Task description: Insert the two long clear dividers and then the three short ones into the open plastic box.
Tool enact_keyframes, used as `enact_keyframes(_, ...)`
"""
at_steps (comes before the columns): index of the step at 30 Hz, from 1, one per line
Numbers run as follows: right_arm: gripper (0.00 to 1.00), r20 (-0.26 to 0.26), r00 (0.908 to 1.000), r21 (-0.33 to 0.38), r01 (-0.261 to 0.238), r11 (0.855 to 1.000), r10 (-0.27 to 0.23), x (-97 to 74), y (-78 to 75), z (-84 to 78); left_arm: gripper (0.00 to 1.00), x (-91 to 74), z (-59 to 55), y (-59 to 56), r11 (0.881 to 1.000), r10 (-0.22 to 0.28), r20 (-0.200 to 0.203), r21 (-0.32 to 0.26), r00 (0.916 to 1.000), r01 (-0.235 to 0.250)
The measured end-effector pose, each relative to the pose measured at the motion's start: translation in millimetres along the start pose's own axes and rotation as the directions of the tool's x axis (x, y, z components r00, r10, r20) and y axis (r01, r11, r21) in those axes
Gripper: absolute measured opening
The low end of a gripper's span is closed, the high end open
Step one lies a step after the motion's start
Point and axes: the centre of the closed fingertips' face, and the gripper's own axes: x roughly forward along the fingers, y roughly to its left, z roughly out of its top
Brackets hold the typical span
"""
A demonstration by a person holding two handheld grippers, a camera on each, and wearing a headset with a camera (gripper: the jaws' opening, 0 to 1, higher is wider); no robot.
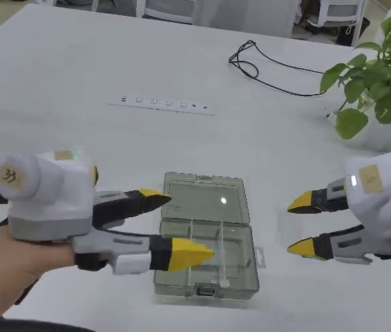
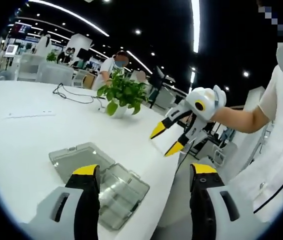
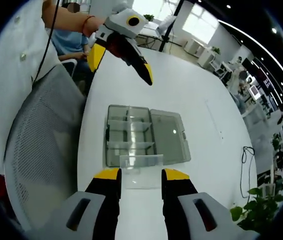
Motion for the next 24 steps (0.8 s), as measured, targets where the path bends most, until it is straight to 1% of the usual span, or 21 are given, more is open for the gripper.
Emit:
enact_keyframes(1,0.33,0.002,1.0000,-0.004,0.002,1.000,-0.002,-0.1,0.9,3.5,0.73,2.6,1.7,-2.6,1.000,-0.010,0.007,-0.015,0.9999,0.010)
enact_keyframes(2,0.33,0.004,1.0000,-0.008,0.004,1.000,-0.004,-0.3,2.3,8.3,0.72,5.9,1.1,-3.5,0.999,-0.013,-0.001,-0.032,0.9999,0.013)
enact_keyframes(3,0.33,0.006,1.0000,-0.013,0.004,1.000,-0.004,-0.3,3.5,11.5,0.70,8.0,-1.0,-2.3,0.998,0.000,-0.011,-0.057,0.9999,-0.001)
enact_keyframes(4,0.33,0.005,1.0000,-0.026,0.006,1.000,-0.006,0.0,5.1,15.7,0.68,11.8,-0.7,-3.0,0.998,-0.004,-0.008,-0.057,1.0000,0.004)
enact_keyframes(5,0.33,0.002,1.0000,-0.034,0.010,0.999,-0.010,0.2,5.9,18.3,0.66,14.2,-2.1,-4.2,0.998,-0.008,-0.014,-0.067,0.9999,0.007)
enact_keyframes(6,0.33,0.000,0.9999,-0.041,0.012,0.999,-0.012,0.4,6.9,20.5,0.63,16.3,-5.3,-4.5,0.996,-0.004,-0.030,-0.091,0.9995,0.002)
enact_keyframes(7,0.33,-0.002,0.9999,-0.046,0.011,0.999,-0.011,0.7,8.9,24.0,0.61,19.8,-7.5,-6.8,0.992,-0.007,-0.036,-0.122,0.9993,0.003)
enact_keyframes(8,0.33,-0.001,0.9999,-0.048,0.011,0.999,-0.011,1.0,10.0,26.3,0.58,22.3,-9.2,-10.3,0.989,-0.019,-0.042,-0.147,0.9990,0.013)
enact_keyframes(9,0.33,0.001,0.9999,-0.050,0.013,0.999,-0.013,1.6,11.4,30.0,0.56,25.4,-13.1,-13.9,0.984,-0.034,-0.056,-0.175,0.9978,0.024)
enact_keyframes(10,0.33,0.004,0.9999,-0.050,0.012,0.999,-0.012,2.2,12.7,32.5,0.53,28.1,-13.0,-14.9,0.986,-0.035,-0.051,-0.167,0.9981,0.026)
enact_keyframes(11,0.33,0.006,0.9999,-0.052,0.010,0.999,-0.010,3.1,14.8,35.9,0.50,31.4,-14.1,-18.4,0.985,-0.042,-0.050,-0.171,0.9978,0.033)
enact_keyframes(12,0.33,0.008,0.9999,-0.053,0.010,0.999,-0.010,3.8,16.0,38.1,0.48,33.8,-15.6,-20.0,0.982,-0.045,-0.054,-0.184,0.9975,0.035)
enact_keyframes(14,0.33,0.009,0.9999,-0.054,0.006,0.999,-0.006,5.1,19.1,42.8,0.42,38.9,-16.9,-25.2,0.975,-0.061,-0.048,-0.216,0.9970,0.049)
enact_keyframes(16,0.33,0.009,0.9999,-0.059,0.009,0.998,-0.009,6.5,20.7,46.2,0.38,42.9,-18.8,-25.7,0.968,-0.065,-0.047,-0.247,0.9968,0.051)
enact_keyframes(17,0.33,0.004,0.9999,-0.066,0.010,0.998,-0.010,7.2,21.2,46.7,0.36,44.3,-19.0,-26.2,0.966,-0.065,-0.044,-0.253,0.9969,0.051)
enact_keyframes(18,0.33,-0.002,0.9999,-0.075,0.013,0.997,-0.013,7.7,21.6,47.3,0.33,46.0,-20.8,-25.1,0.962,-0.057,-0.049,-0.271,0.9972,0.041)
enact_keyframes(20,0.33,-0.003,0.9999,-0.080,0.016,0.997,-0.016,7.7,22.0,49.8,0.27,47.6,-22.0,-25.1,0.961,-0.058,-0.049,-0.274,0.9971,0.042)
enact_keyframes(24,0.33,0.003,0.9999,-0.078,0.013,0.997,-0.013,7.4,24.9,54.5,0.23,49.3,-23.3,-25.1,0.952,-0.060,-0.049,-0.303,0.9970,0.043)
